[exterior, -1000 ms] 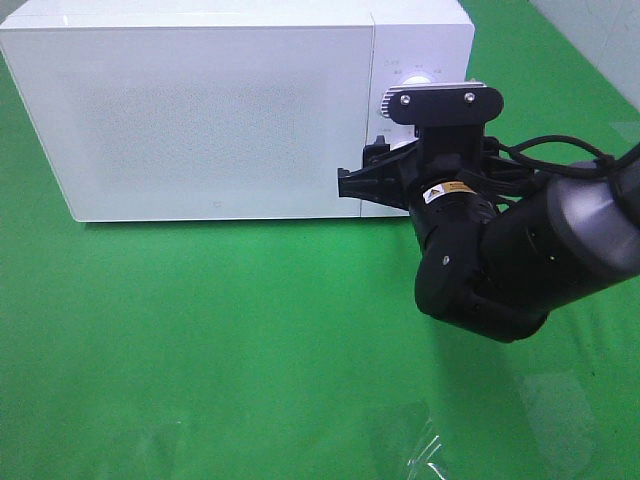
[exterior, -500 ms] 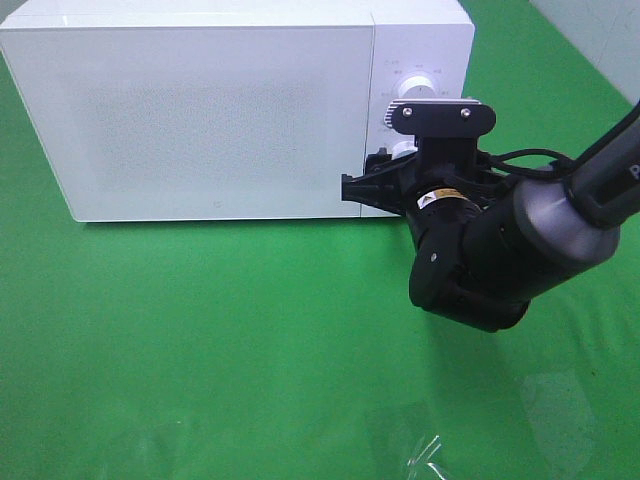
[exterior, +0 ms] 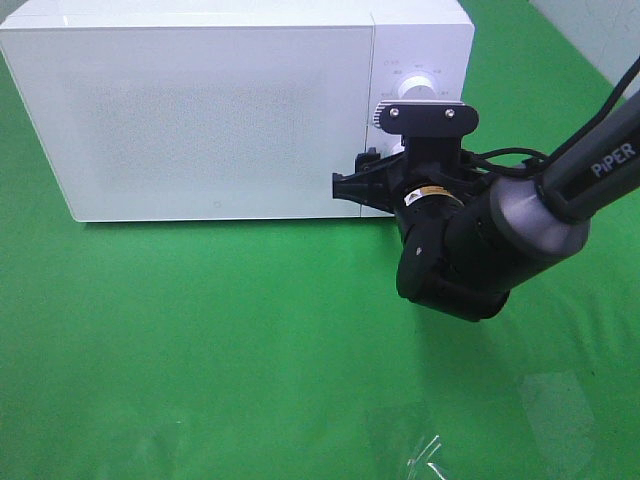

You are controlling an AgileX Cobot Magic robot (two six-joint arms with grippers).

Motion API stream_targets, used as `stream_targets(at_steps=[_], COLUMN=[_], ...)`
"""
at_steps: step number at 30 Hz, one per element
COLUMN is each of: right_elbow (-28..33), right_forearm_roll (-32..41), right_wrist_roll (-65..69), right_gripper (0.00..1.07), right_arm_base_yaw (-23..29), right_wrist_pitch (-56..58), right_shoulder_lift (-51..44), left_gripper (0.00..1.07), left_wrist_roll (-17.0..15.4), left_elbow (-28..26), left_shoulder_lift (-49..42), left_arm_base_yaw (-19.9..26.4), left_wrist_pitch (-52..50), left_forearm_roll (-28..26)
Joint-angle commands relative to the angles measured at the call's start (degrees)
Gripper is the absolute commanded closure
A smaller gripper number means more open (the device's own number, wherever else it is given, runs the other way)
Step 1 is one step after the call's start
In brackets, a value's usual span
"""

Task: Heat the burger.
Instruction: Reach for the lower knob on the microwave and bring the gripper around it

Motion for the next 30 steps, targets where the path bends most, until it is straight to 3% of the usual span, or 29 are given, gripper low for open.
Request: stream_targets(at_steps=[1, 12, 19, 22, 23, 26, 27, 30], right_elbow=[-0.80, -0.80, -0.80, -0.80, -0.80, -0.80, -0.80, -0.80], right_forearm_roll=[-0.40, -0.40, -1.72, -1.72, -1.72, -1.89, -2.52, -3.38], right_wrist_roll=[0.11, -2.35, -3.09, -3.09, -3.09, -3.09, -3.09, -3.04], right_gripper=[0.32, 0.33, 0.46, 0.57, 0.66, 0.73, 0.93, 0.99], right_arm_base_yaw=[-0.74, -0.74, -0.74, -0.74, -0.74, -0.74, -0.74, -0.74], right_wrist_pitch=[-0.34, -3.04, -3.44, -3.44, -3.44, -3.44, -3.72, -4.70], right_shoulder_lift=[0.46, -0.23, -0.46, -0.46, -0.46, -0.46, -0.46, -0.46], left_gripper=[0.09, 0.09, 0.09, 0.09, 0.09, 0.09, 0.09, 0.09], left_wrist_roll=[0.00, 0.00, 0.00, 0.00, 0.00, 0.00, 0.00, 0.00], left_elbow=[0.17, 0.17, 0.17, 0.17, 0.17, 0.17, 0.17, 0.17], left_shoulder_lift=[-0.86, -0.86, -0.86, -0.86, -0.86, -0.86, -0.86, -0.86], left_arm_base_yaw=[0.06, 0.06, 0.06, 0.06, 0.06, 0.06, 0.06, 0.06], left_wrist_pitch=[0.06, 0.06, 0.06, 0.06, 0.06, 0.06, 0.06, 0.06], left_forearm_roll=[0.11, 0.11, 0.11, 0.11, 0.11, 0.11, 0.11, 0.11])
